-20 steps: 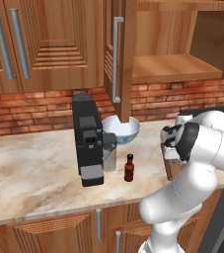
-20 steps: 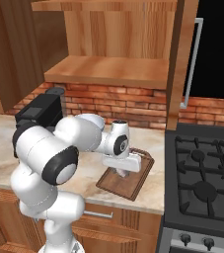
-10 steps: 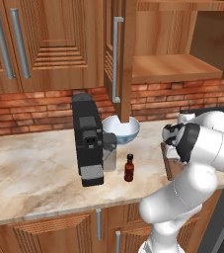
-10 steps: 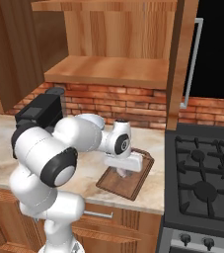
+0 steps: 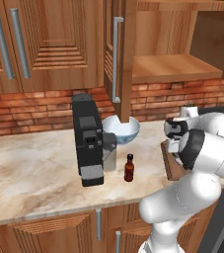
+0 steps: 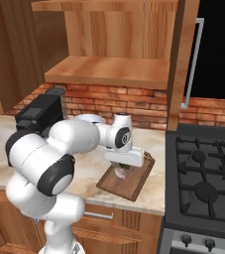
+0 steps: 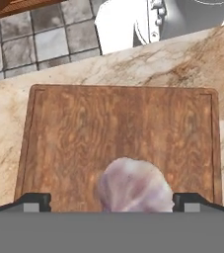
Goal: Open the cabinet. Place the bowl and condiment on the counter. Then place the lime and garlic on the cutting board.
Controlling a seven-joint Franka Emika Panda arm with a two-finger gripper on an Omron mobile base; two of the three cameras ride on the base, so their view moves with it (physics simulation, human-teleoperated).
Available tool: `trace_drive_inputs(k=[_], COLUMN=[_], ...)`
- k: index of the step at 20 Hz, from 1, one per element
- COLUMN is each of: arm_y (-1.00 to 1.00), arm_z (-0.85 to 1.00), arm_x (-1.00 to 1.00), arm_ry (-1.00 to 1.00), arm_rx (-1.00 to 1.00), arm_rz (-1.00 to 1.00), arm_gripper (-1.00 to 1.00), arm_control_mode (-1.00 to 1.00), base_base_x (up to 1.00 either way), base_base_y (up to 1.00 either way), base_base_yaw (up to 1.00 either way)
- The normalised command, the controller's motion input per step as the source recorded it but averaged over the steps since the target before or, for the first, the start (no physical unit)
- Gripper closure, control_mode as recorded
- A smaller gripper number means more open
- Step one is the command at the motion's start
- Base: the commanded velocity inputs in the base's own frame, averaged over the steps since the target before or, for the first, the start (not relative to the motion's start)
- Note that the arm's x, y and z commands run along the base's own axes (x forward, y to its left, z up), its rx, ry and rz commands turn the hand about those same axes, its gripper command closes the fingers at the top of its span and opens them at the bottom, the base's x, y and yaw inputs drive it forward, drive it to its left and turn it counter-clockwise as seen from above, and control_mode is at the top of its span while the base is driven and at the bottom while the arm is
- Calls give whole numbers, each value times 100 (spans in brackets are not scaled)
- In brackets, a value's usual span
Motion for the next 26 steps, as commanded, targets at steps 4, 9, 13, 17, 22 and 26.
trace_drive_inputs(k=[4, 9, 13, 17, 22, 26], arm_y=[1, 3, 7, 4, 4, 5], arm_z=[46, 40, 31, 41, 42, 36], arm_x=[-1, -4, -13, -15, -14, -18], arm_ry=[0, -1, -4, -6, -6, -8], arm_rx=[-2, -1, 0, -2, -2, 0], arm_rz=[0, 0, 0, 0, 0, 0], arm_gripper=[-100, -100, -100, -100, -100, -100], arm_control_mode=[-100, -100, -100, -100, -100, -100], base_base_x=[0, 0, 0, 0, 0, 0], base_base_y=[0, 0, 0, 0, 0, 0], base_base_yaw=[0, 0, 0, 0, 0, 0])
